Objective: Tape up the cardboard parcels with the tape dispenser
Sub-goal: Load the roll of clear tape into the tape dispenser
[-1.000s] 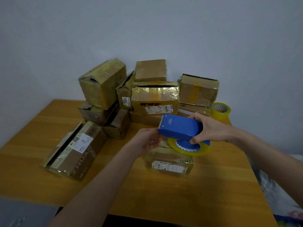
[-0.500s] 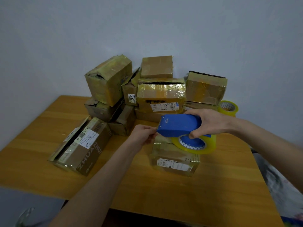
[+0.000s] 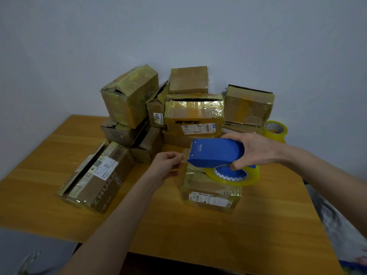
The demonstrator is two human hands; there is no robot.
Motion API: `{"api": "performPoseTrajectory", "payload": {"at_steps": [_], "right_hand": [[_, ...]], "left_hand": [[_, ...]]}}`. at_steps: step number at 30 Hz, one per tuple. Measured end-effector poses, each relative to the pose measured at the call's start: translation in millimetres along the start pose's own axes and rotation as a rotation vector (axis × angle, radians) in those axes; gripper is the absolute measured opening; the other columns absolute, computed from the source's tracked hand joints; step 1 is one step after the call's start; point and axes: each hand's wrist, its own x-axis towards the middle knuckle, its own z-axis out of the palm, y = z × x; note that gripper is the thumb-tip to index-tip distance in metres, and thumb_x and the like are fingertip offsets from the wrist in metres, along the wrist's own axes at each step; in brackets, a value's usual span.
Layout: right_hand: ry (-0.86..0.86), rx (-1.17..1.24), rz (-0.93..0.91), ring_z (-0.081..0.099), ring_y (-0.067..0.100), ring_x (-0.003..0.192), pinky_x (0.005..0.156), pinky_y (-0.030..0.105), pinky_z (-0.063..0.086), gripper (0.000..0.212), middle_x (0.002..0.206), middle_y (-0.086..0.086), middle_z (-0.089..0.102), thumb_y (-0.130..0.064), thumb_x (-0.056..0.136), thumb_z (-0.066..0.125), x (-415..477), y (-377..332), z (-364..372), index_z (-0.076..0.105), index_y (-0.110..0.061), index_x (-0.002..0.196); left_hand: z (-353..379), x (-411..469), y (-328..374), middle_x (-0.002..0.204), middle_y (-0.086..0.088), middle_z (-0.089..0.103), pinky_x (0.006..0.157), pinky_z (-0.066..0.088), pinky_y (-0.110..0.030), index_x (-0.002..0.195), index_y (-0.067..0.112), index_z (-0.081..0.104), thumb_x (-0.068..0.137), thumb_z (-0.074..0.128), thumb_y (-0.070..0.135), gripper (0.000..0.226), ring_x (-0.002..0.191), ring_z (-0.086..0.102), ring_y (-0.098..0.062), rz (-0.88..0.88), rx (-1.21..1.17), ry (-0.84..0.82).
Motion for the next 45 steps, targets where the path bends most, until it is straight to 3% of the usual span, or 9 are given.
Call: {"api": "performPoseTrajectory", "payload": {"at_steps": [7,11,16,20,25,33,38,41,45], "right_hand": [[-0.023,0.139,0.035,0.059,0.006,0.097,0.082,0.026,0.055,0.061,0.111,-0.008,0.057,-0.015,0.072,0.081,-5,14,2,0.049,-0.033,0.12],[-0.039,0.166,0.043,0.06,0.007,0.097,0.081,0.025,0.055,0.062,0.11,-0.009,0.056,-0.014,0.072,0.08,-5,15,5,0.047,-0.037,0.12],[-0.048,0.162,0.036,0.06,0.006,0.096,0.081,0.023,0.054,0.061,0.11,-0.009,0.057,-0.014,0.073,0.08,-5,15,3,0.048,-0.036,0.119],[-0.047,0.129,0.031,0.06,0.006,0.096,0.08,0.023,0.054,0.061,0.109,-0.011,0.058,-0.018,0.072,0.082,-5,14,3,0.049,-0.036,0.12],[-0.047,0.075,0.012,0.058,-0.006,0.089,0.07,0.012,0.051,0.066,0.104,-0.016,0.059,-0.038,0.061,0.073,-5,3,-12,0.048,-0.039,0.122],[-0.086,0.103,0.015,0.061,0.003,0.094,0.079,0.025,0.055,0.069,0.108,-0.011,0.06,-0.035,0.063,0.075,-13,3,-17,0.049,-0.033,0.127],[-0.083,0.03,0.019,0.06,0.005,0.094,0.079,0.024,0.055,0.062,0.109,-0.01,0.058,-0.021,0.075,0.081,-9,5,-15,0.049,-0.032,0.126],[-0.109,-0.092,0.054,0.059,0.013,0.097,0.087,0.038,0.054,0.06,0.109,-0.005,0.057,-0.027,0.074,0.079,-2,2,-10,0.048,-0.031,0.126],[-0.143,-0.162,0.093,0.058,0.016,0.096,0.087,0.041,0.053,0.058,0.109,-0.003,0.057,-0.031,0.075,0.076,3,-2,-6,0.047,-0.033,0.125]], "left_hand": [[-8,-4,-4,0.088,-0.002,0.072,0.06,0.053,-0.026,0.105,0.009,0.066,0.102,0.038,0.026,0.032,0.074,0.067,-0.012,-0.145,-0.401,-0.216],[2,-3,-3,0.083,-0.003,0.072,0.069,0.049,-0.031,0.103,0.01,0.064,0.099,0.034,0.05,0.05,0.08,0.065,-0.017,-0.243,-0.331,-0.265],[15,-2,5,0.077,0.0,0.065,0.062,0.05,-0.023,0.104,0.01,0.067,0.087,0.064,0.036,0.032,0.07,0.059,-0.011,-0.208,-0.251,-0.199],[12,0,7,0.074,-0.001,0.064,0.055,0.049,-0.02,0.099,0.007,0.068,0.085,0.069,0.023,0.022,0.064,0.057,-0.008,-0.137,-0.178,-0.098],[3,2,10,0.065,0.005,0.068,0.051,0.047,-0.019,0.088,0.011,0.072,0.082,0.071,0.024,0.014,0.057,0.059,-0.003,-0.089,-0.108,-0.063],[-31,4,2,0.069,0.003,0.069,0.046,0.045,-0.017,0.083,0.012,0.074,0.081,0.073,0.021,0.01,0.059,0.059,-0.004,-0.097,-0.07,0.045],[-29,6,-12,0.068,0.005,0.068,0.05,0.046,-0.019,0.079,0.016,0.073,0.082,0.073,0.023,0.008,0.066,0.06,-0.006,-0.091,-0.017,0.104],[-20,9,-21,0.071,0.004,0.066,0.054,0.046,-0.021,0.08,0.015,0.072,0.083,0.072,0.024,0.009,0.069,0.058,-0.008,-0.109,0.033,0.128],[-9,13,-35,0.075,0.0,0.066,0.053,0.046,-0.02,0.087,0.011,0.07,0.084,0.071,0.022,0.011,0.068,0.057,-0.008,-0.176,0.052,0.11]]}}
